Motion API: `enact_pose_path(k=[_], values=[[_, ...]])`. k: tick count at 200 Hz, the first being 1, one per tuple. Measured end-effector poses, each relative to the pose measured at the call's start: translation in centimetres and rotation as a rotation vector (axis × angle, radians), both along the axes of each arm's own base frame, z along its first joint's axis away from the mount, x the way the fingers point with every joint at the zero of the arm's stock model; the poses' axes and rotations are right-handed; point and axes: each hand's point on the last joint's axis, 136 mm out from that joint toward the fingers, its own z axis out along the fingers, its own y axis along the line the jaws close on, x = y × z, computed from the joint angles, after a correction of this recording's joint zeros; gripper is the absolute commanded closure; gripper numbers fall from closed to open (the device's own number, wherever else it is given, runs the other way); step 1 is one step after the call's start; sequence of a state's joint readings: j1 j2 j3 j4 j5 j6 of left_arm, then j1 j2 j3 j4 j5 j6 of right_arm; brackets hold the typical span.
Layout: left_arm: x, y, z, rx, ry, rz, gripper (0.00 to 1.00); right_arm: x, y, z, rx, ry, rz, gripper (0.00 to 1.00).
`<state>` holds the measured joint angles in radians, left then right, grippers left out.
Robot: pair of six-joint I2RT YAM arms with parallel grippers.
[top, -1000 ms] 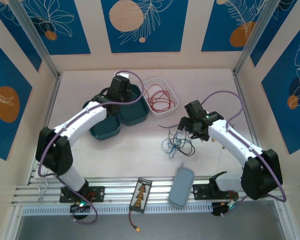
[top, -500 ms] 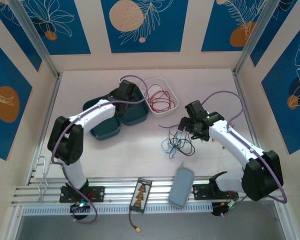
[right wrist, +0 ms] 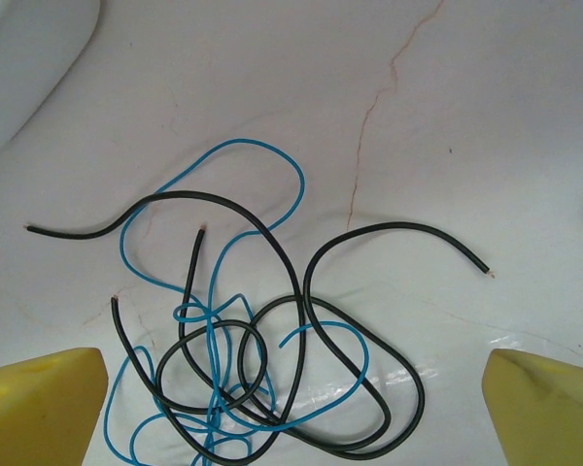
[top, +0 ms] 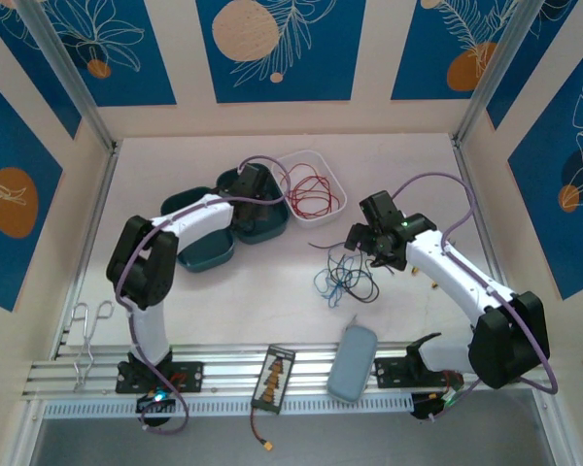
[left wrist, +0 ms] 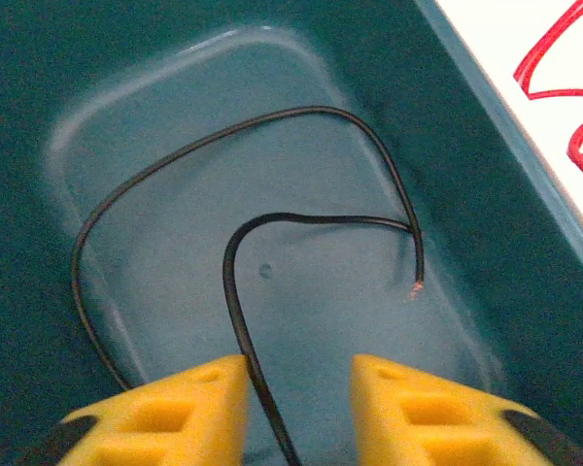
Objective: Untangle the cables
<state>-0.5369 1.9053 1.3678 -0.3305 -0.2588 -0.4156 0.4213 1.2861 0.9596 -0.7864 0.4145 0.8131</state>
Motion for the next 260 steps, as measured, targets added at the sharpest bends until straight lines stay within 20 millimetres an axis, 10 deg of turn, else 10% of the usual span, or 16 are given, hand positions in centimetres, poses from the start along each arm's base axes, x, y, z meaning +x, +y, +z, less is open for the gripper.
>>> enact_pose_path(k=[68,158,260], values=[[-0.6,-0.8,1.2,-0.054,0.001,-0.023,0.00,0.3,0.8,-0.1,0.036,0.004,0.046,0.16],[-4.8,2.1,11.4,-0.153,-0.196,-0.018,0.00,1.7,0.6,-2.7,0.099,0.088,0.077,0.47],[-11.1,6.0,12.7,-0.209,-0.282,-0.003,0.00,3.6,0.9,-5.5,0.102,0.175,0.146,0.60]])
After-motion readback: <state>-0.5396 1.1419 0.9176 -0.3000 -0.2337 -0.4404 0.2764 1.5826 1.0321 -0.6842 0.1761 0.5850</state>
